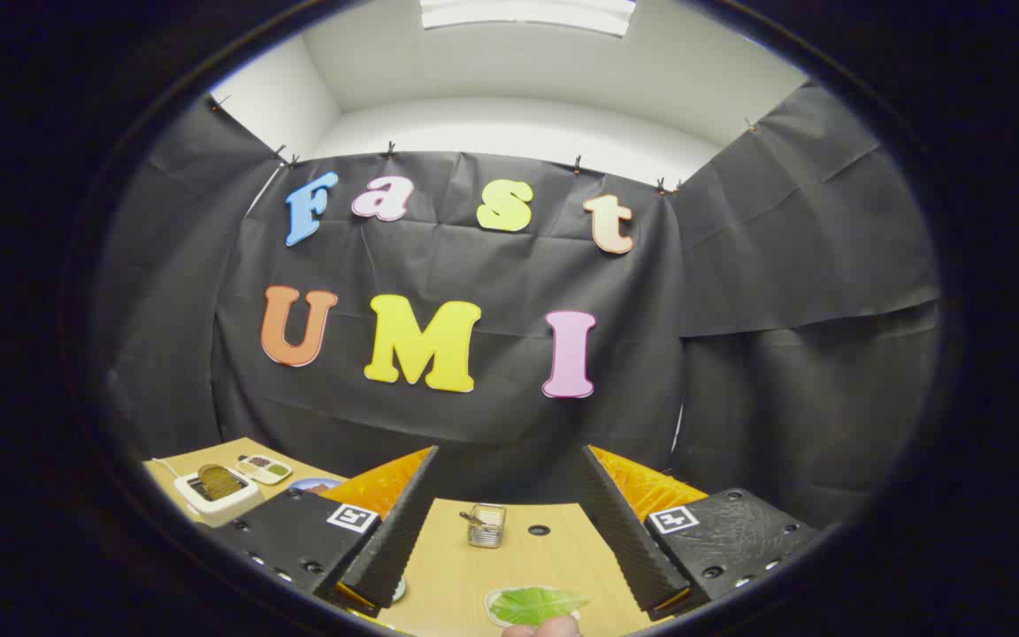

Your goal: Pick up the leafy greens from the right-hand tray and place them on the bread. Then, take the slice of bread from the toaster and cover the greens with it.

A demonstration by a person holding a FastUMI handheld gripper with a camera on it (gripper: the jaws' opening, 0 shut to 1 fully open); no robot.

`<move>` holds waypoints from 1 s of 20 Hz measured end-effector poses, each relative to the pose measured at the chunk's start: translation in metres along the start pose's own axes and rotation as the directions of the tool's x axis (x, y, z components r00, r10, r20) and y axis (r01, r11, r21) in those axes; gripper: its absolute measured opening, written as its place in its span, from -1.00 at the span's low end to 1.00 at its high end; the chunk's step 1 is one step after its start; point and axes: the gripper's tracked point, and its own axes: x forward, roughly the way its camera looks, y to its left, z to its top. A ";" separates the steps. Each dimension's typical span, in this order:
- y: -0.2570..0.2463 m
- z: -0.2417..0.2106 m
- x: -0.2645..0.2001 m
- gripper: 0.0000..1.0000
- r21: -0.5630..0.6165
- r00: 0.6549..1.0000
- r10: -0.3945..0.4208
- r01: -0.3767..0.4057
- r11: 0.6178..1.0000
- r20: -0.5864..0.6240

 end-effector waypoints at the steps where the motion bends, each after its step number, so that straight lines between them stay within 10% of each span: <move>1: -0.001 -0.001 -0.001 0.90 -0.001 1.000 0.001 -0.001 1.000 -0.003; 20: -0.012 -0.010 -0.001 0.90 -0.016 0.999 0.029 -0.029 0.999 -0.023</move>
